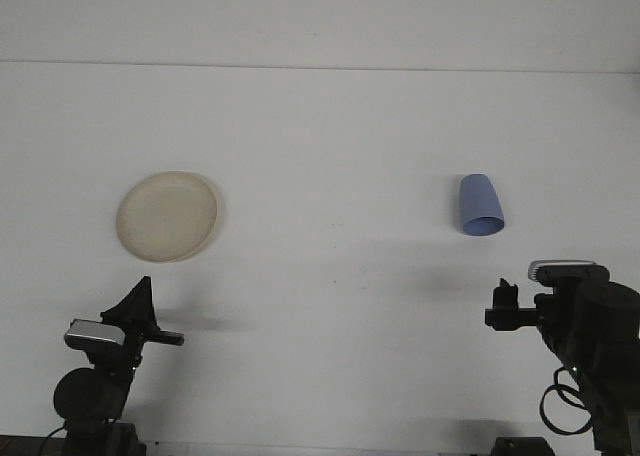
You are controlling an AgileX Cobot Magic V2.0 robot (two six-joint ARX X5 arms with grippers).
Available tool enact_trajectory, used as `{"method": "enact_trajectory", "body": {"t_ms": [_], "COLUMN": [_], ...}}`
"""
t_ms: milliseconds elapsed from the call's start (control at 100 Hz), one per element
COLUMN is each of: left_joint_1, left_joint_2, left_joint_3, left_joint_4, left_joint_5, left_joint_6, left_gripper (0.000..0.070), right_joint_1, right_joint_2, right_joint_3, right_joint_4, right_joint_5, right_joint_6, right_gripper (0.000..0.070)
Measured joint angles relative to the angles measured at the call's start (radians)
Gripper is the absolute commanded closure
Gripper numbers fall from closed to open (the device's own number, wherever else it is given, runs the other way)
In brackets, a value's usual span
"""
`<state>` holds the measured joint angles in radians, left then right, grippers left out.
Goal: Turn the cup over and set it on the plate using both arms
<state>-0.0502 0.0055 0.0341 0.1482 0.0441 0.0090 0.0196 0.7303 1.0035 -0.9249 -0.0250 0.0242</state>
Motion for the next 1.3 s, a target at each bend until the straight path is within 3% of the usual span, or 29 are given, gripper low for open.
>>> {"method": "enact_trajectory", "body": {"t_ms": [350, 920, 1300], "left_joint_1": [0.000, 0.000, 0.000], "left_joint_2": [0.000, 0.000, 0.000], "left_joint_3": [0.000, 0.000, 0.000], "left_joint_4": [0.000, 0.000, 0.000], "left_joint_5": [0.000, 0.000, 0.000], "left_joint_6": [0.000, 0.000, 0.000], "left_gripper": [0.0689, 0.0689, 0.0689], "right_joint_1": [0.000, -0.014, -0.095], "right_joint_2": [0.060, 0.070, 0.197], "right_joint_3": [-0.025, -0.569, -0.627], "right_joint_4": [0.274, 0.984, 1.220], "right_joint_5": [0.000, 0.003, 0.022], "right_joint_6": [0.000, 0.033, 0.008], "right_gripper": [0.0163, 0.0164, 0.0164]}}
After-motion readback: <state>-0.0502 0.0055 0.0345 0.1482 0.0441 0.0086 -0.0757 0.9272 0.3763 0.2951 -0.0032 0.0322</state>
